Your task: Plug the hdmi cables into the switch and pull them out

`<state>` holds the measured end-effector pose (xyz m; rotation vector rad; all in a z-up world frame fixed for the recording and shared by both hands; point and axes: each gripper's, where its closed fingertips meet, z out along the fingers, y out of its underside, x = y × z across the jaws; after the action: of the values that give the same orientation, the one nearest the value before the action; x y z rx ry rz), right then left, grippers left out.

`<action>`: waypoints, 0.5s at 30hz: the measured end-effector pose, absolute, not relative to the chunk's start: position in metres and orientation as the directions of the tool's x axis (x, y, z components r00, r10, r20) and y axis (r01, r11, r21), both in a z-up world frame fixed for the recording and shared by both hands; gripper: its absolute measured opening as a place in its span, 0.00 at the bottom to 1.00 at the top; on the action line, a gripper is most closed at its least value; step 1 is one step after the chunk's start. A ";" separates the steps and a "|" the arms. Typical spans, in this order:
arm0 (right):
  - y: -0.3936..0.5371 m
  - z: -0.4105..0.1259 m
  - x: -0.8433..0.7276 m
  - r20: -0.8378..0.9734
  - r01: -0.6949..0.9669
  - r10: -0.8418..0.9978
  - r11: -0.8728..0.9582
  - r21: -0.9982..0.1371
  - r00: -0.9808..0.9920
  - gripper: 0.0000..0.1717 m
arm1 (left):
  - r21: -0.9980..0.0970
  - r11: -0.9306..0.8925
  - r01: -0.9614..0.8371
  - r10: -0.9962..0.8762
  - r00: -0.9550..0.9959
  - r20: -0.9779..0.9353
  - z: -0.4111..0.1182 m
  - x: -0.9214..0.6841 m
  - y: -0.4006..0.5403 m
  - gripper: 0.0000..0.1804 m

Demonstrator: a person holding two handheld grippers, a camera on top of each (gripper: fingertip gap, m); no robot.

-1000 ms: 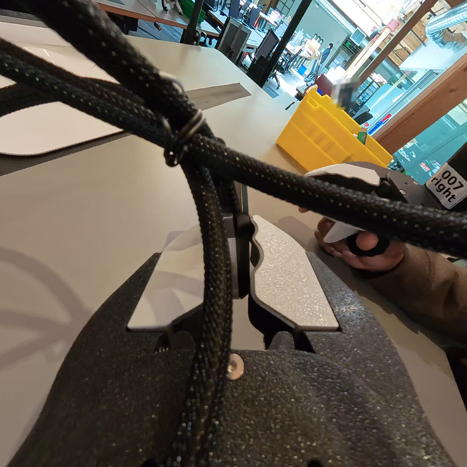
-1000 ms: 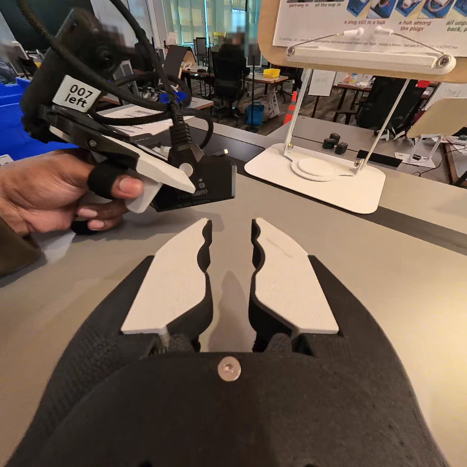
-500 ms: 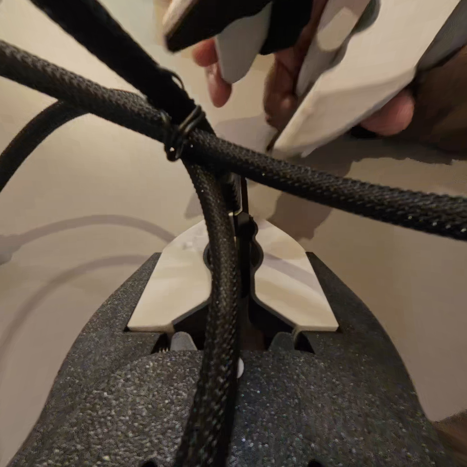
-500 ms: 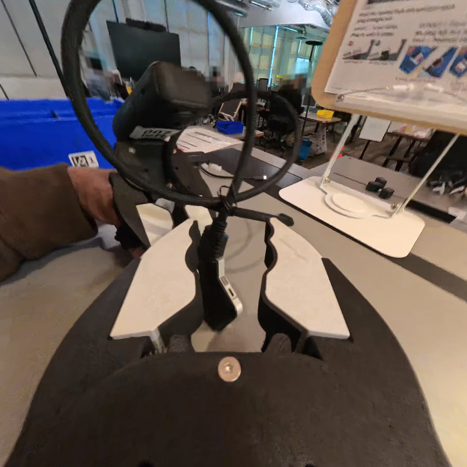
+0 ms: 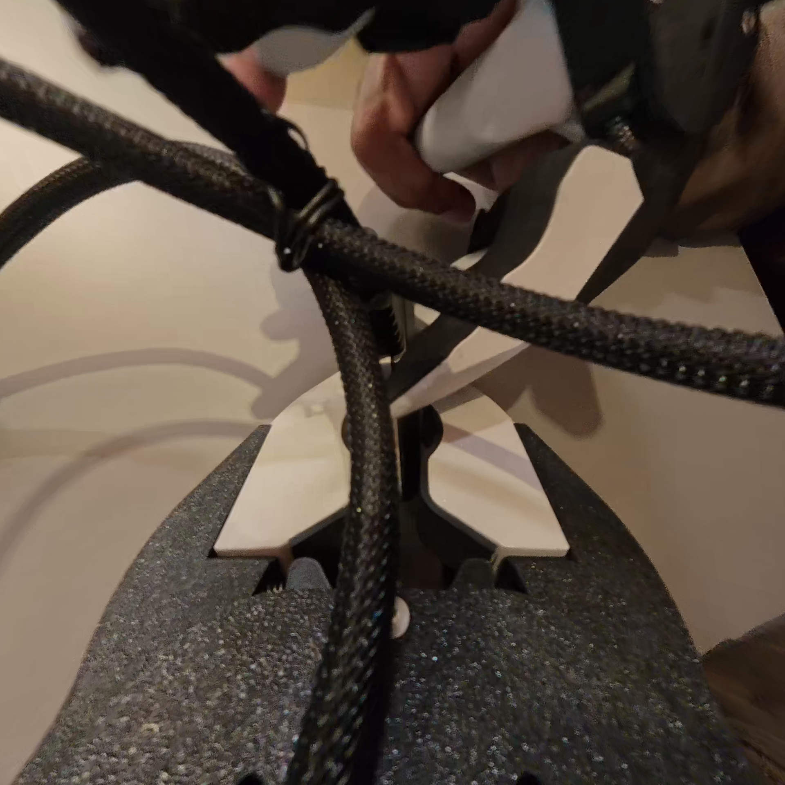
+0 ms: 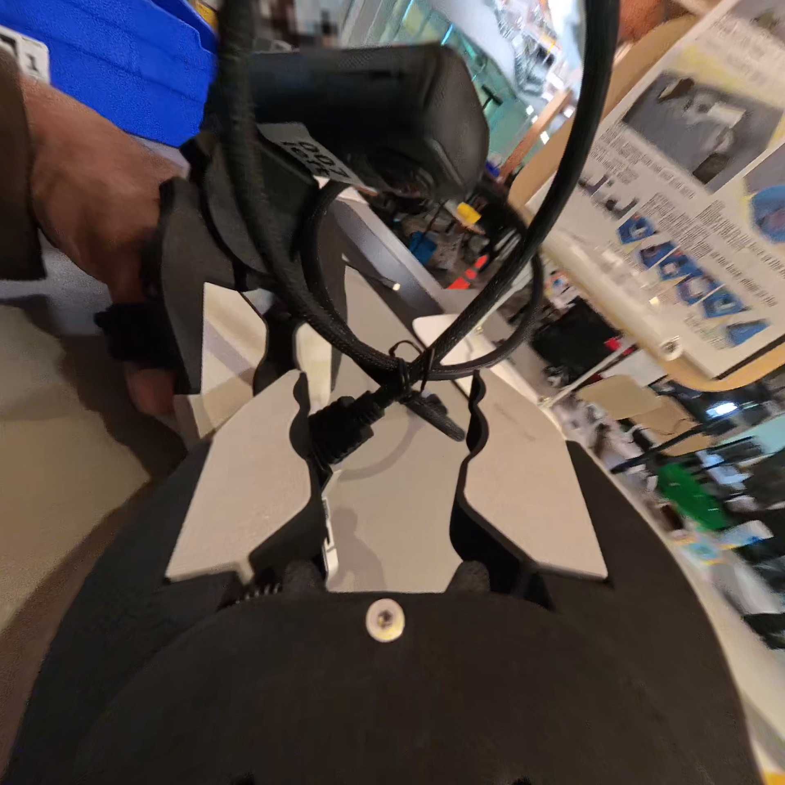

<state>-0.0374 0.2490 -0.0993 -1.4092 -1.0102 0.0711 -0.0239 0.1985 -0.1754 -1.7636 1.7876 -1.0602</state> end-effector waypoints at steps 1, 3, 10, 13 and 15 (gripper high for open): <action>0.249 -0.094 -0.035 0.590 0.539 0.541 0.273 -0.797 0.599 0.39 | -0.746 -0.113 -0.656 -0.966 -0.103 0.237 -0.175 -0.024 0.199 0.13; 0.248 -0.086 -0.030 0.672 0.590 0.453 0.330 -0.736 0.585 0.37 | -0.745 -0.118 -0.656 -0.965 -0.101 0.242 -0.175 -0.025 0.199 0.13; 0.242 -0.088 -0.037 0.811 0.704 0.357 0.408 -0.581 0.463 0.30 | -0.743 -0.102 -0.661 -0.962 -0.124 0.243 -0.176 -0.024 0.194 0.13; 0.240 -0.090 -0.039 0.861 0.747 0.315 0.433 -0.505 0.399 0.28 | -0.741 -0.102 -0.663 -0.963 -0.121 0.241 -0.176 -0.024 0.194 0.13; 0.239 -0.091 -0.040 0.881 0.764 0.299 0.443 -0.469 0.367 0.27 | -0.737 -0.097 -0.669 -0.964 -0.122 0.237 -0.176 -0.024 0.193 0.13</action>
<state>-0.0395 0.2387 -0.0905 -1.1250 -1.2084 -0.3985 -0.0239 0.1933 -0.1759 -1.7792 1.8072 -1.0737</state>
